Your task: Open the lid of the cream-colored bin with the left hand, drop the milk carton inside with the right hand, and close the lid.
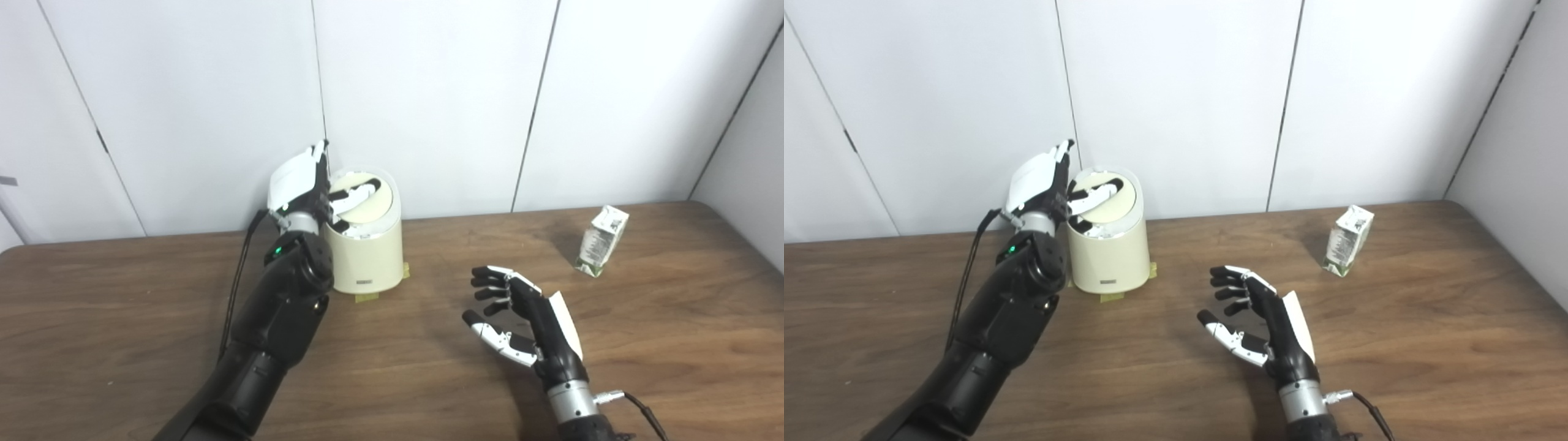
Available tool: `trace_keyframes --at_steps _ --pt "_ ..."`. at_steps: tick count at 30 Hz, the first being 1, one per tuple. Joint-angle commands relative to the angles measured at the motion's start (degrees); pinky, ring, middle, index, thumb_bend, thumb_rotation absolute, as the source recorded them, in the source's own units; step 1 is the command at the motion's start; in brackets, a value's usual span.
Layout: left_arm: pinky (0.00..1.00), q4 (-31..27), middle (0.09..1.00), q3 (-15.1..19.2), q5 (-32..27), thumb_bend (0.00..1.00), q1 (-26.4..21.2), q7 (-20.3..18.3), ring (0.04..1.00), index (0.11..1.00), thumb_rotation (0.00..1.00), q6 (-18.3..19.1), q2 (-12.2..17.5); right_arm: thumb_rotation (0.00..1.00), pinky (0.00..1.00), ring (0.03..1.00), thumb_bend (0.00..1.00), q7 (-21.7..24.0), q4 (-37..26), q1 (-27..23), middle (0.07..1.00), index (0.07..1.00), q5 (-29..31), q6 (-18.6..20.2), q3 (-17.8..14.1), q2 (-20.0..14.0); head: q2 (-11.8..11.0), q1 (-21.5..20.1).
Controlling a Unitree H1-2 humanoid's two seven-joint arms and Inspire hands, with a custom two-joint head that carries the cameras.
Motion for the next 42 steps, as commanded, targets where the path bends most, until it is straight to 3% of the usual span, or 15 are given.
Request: trace_keyframes --at_steps 1,3,6,7,9,12,21,29,33,35,36,38,39,41,42 --pt "1.00 -0.82 1.000 -0.41 1.54 0.71 -3.75 1.38 1.000 1.000 0.57 0.21 0.33 0.28 0.50 0.630 0.24 -0.34 -0.04 0.24 0.675 0.706 -0.62 -0.57 -0.03 0.08 0.04 0.03" --pt "1.00 -0.94 1.000 -0.77 1.91 0.71 -3.86 1.47 1.000 1.000 0.55 0.27 0.47 0.29 0.52 0.646 0.25 -0.24 -0.17 0.24 0.688 0.705 -0.48 -0.04 -0.06 0.19 0.07 0.08" --pt "1.00 -1.64 1.000 -1.87 2.96 0.80 -3.65 1.44 1.000 1.000 0.33 0.13 1.12 0.33 0.56 0.682 0.26 0.03 -0.55 0.31 0.715 0.711 -0.17 0.64 -0.03 0.33 0.08 0.03" --pt "1.00 -2.07 1.000 -3.16 4.88 0.80 -3.52 1.09 1.000 1.000 0.32 0.24 1.75 0.33 0.56 0.680 0.25 0.17 -0.57 0.32 0.714 0.711 0.01 0.31 0.05 0.20 0.19 0.05" --pt "1.00 -3.00 1.000 -4.97 8.49 0.89 -3.27 0.19 1.000 1.000 0.20 0.41 2.62 0.29 0.57 0.685 0.25 0.12 -0.49 0.30 0.716 0.713 -0.27 -0.21 0.20 -0.04 0.22 0.16" --pt "1.00 -4.72 1.000 -5.81 13.56 0.95 -2.90 -1.93 1.000 1.000 0.13 0.47 3.02 0.27 0.57 0.684 0.25 -0.11 -0.39 0.25 0.715 0.709 -0.77 -0.28 0.23 -0.10 0.20 0.22" --pt "1.00 -8.39 1.000 -4.70 21.58 0.97 -1.96 -6.73 1.000 1.000 0.14 0.47 2.84 0.28 0.59 0.699 0.25 0.16 -0.32 0.11 0.726 0.712 -0.01 0.10 0.13 0.14 0.13 0.59" --pt "1.00 -11.17 1.000 -3.55 23.53 0.95 -1.21 -9.86 1.000 1.000 0.16 0.45 3.67 0.27 0.58 0.694 0.25 0.23 0.67 -0.31 0.722 0.711 0.43 -0.55 0.06 -0.16 -0.27 0.95" --pt "1.00 -11.61 1.000 -3.56 24.19 0.97 -0.74 -10.15 1.000 1.000 0.15 0.43 4.36 0.24 0.58 0.693 0.24 0.22 0.50 -0.38 0.721 0.710 -0.13 -0.20 0.24 -0.33 -0.28 0.99" --pt "1.00 -11.38 1.000 -3.38 24.64 0.98 -0.70 -10.09 1.000 1.000 0.16 0.44 4.46 0.27 0.58 0.691 0.25 0.04 0.66 -0.38 0.720 0.710 -0.16 -0.19 0.17 -0.22 -0.29 1.05" --pt "1.00 -11.38 1.000 -3.24 24.81 0.97 -0.71 -10.22 1.000 1.000 0.17 0.44 4.50 0.27 0.57 0.685 0.25 -0.01 0.89 -0.43 0.716 0.709 -0.17 -0.60 0.20 -0.30 -0.31 1.09" --pt "1.00 -11.40 1.000 -3.13 24.82 0.83 -0.81 -10.59 1.000 1.000 0.36 0.44 4.65 0.25 0.55 0.674 0.25 0.00 1.17 -0.51 0.710 0.707 -0.02 -1.10 0.23 -0.39 -0.34 1.06" --pt "1.00 -11.51 1.000 -2.75 24.26 0.79 -0.89 -10.81 1.000 1.000 0.40 0.44 4.58 0.24 0.55 0.672 0.25 0.00 1.25 -0.54 0.710 0.707 0.03 -1.18 0.24 -0.38 -0.32 1.07" --pt "1.00 -11.74 1.000 -2.08 23.14 0.63 -1.02 -11.12 1.000 1.000 0.86 0.42 4.46 0.24 0.57 0.687 0.25 0.00 1.16 -0.58 0.718 0.707 -0.06 -0.82 0.25 -0.29 -0.36 1.15" --pt "1.00 -11.83 1.000 -1.80 22.38 0.62 -1.11 -11.04 1.000 1.000 0.93 0.41 4.46 0.25 0.58 0.690 0.25 -0.02 1.06 -0.59 0.719 0.707 -0.27 -0.49 0.26 -0.28 -0.40 1.13"
